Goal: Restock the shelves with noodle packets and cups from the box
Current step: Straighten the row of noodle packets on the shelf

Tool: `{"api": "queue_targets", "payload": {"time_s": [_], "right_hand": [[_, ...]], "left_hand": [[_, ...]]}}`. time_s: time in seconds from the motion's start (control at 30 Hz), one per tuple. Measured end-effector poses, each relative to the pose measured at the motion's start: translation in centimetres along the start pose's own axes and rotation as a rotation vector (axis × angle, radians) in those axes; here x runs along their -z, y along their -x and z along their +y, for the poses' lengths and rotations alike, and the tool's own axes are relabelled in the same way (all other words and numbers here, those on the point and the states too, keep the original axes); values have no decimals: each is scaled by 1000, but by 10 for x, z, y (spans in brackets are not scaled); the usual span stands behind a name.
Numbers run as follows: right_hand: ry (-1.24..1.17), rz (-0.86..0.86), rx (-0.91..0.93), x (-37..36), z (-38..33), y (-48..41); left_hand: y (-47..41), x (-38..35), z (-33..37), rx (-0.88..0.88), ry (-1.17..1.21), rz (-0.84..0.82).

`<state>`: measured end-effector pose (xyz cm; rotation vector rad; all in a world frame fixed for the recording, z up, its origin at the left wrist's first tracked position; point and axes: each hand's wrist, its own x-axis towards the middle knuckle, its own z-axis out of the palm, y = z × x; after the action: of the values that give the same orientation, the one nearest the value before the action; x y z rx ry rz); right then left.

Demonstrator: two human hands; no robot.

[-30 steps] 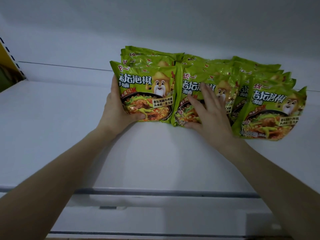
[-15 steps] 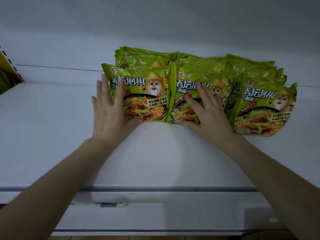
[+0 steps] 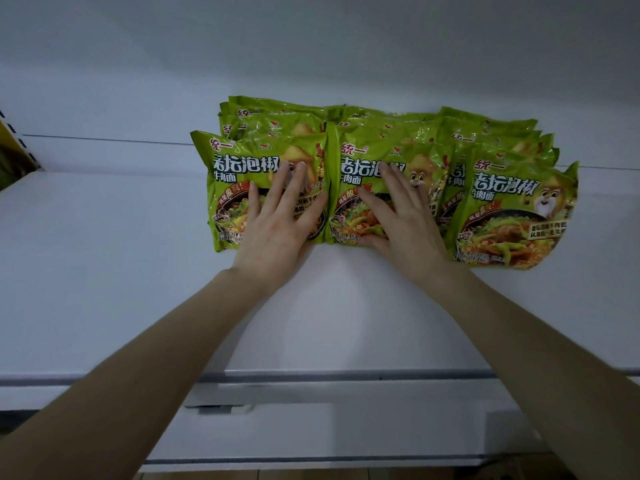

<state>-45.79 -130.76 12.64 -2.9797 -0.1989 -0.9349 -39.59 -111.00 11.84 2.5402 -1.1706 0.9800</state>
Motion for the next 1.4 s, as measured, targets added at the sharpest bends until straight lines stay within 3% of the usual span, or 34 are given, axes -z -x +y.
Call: {"api": "queue_targets", "payload": {"time_s": [0.6,0.83,1.0,1.4], "right_hand": [[21,5,19,8,0,4],[63,109,-172,49,55,52],[165,50,-251,58,97,84],[49,33,-181,38,124,69]], "left_hand": [[1,1,12,67,-7,-4],[-19,5,40,-62,53,-3],[-40,-9,64,-103,85,-18],[-46,-23,83,-39,-5,-32]]}}
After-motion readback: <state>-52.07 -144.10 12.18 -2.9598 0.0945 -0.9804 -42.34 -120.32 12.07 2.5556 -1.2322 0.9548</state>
